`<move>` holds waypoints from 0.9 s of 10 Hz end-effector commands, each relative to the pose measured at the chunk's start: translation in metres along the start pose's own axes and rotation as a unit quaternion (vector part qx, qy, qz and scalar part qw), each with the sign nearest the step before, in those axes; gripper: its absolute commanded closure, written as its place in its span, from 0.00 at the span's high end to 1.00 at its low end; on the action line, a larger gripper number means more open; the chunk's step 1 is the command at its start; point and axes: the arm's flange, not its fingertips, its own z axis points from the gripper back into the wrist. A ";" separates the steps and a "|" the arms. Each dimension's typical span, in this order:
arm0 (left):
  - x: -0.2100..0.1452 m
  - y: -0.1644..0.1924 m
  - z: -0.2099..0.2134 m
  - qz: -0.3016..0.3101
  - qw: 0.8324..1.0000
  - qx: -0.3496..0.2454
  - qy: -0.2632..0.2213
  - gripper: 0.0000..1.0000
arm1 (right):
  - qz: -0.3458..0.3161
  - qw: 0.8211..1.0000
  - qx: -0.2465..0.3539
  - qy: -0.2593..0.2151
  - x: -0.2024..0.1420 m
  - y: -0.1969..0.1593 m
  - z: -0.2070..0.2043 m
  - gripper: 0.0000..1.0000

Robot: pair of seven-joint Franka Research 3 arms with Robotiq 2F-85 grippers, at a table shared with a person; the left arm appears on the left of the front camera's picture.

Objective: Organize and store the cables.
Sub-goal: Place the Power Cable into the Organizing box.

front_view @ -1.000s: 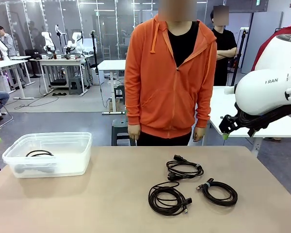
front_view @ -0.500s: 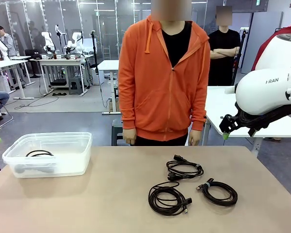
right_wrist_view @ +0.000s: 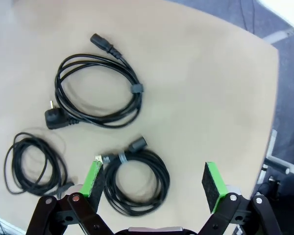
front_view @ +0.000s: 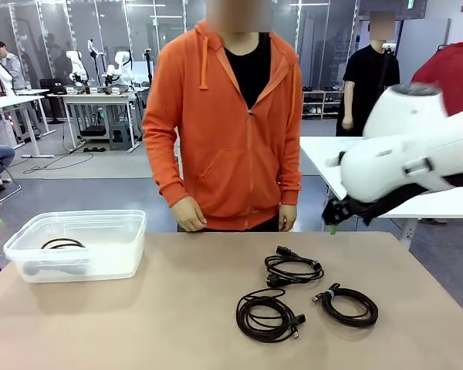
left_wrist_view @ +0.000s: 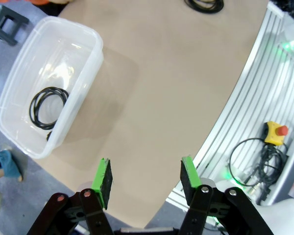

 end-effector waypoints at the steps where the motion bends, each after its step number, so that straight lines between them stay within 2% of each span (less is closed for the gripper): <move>1: 0.001 -0.001 0.001 0.005 1.000 0.006 0.004 0.71 | 0.004 0.999 -0.012 0.038 0.034 0.003 -0.030 1.00; 3: 0.001 -0.001 0.001 0.005 1.000 0.006 0.004 0.71 | 0.005 0.998 0.012 0.066 0.047 0.007 -0.064 1.00; 5: 0.001 -0.001 0.001 0.005 1.000 0.006 0.004 0.71 | 0.014 0.997 0.011 0.080 0.054 0.008 -0.097 1.00; 9: 0.001 -0.001 0.001 0.005 1.000 0.006 0.004 0.71 | 0.009 0.996 0.010 0.092 0.057 0.003 -0.114 1.00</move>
